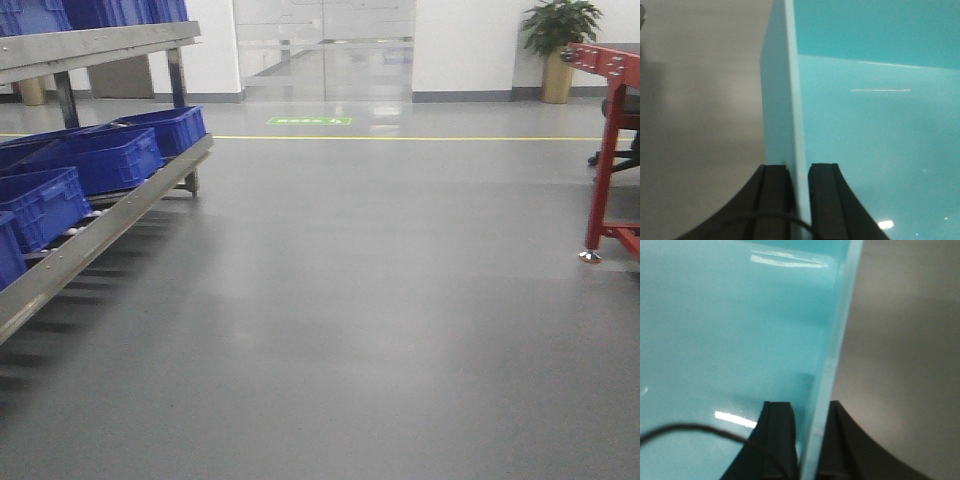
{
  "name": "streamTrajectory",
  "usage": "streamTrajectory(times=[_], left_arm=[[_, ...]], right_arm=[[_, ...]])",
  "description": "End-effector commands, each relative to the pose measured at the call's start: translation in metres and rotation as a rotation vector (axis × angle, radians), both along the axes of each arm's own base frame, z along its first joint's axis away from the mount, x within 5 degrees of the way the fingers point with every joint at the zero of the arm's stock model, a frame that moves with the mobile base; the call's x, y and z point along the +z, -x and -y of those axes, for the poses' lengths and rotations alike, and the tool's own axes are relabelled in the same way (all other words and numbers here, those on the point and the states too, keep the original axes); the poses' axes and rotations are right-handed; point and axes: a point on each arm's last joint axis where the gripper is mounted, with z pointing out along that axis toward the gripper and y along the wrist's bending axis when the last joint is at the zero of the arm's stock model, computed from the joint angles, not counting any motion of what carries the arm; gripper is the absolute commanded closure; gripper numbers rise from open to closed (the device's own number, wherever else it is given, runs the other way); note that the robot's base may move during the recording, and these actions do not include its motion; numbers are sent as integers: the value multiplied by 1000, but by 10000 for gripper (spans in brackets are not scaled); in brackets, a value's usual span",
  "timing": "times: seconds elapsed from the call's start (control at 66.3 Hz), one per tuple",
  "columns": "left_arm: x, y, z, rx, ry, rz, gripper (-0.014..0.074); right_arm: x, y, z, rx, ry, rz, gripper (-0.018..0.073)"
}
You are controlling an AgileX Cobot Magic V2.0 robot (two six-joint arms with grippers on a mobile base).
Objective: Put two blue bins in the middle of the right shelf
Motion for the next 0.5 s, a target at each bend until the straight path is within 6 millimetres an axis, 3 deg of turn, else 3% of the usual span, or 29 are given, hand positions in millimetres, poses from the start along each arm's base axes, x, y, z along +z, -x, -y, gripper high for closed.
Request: streamTrajectory(times=[0.0, 0.482], left_arm=[[15, 6, -2, -12, 65, 80, 707], [14, 5, -3, -8, 64, 79, 707]], right_arm=[[6, 3, 3, 7, 17, 41, 713], [7, 2, 2, 5, 11, 57, 713]])
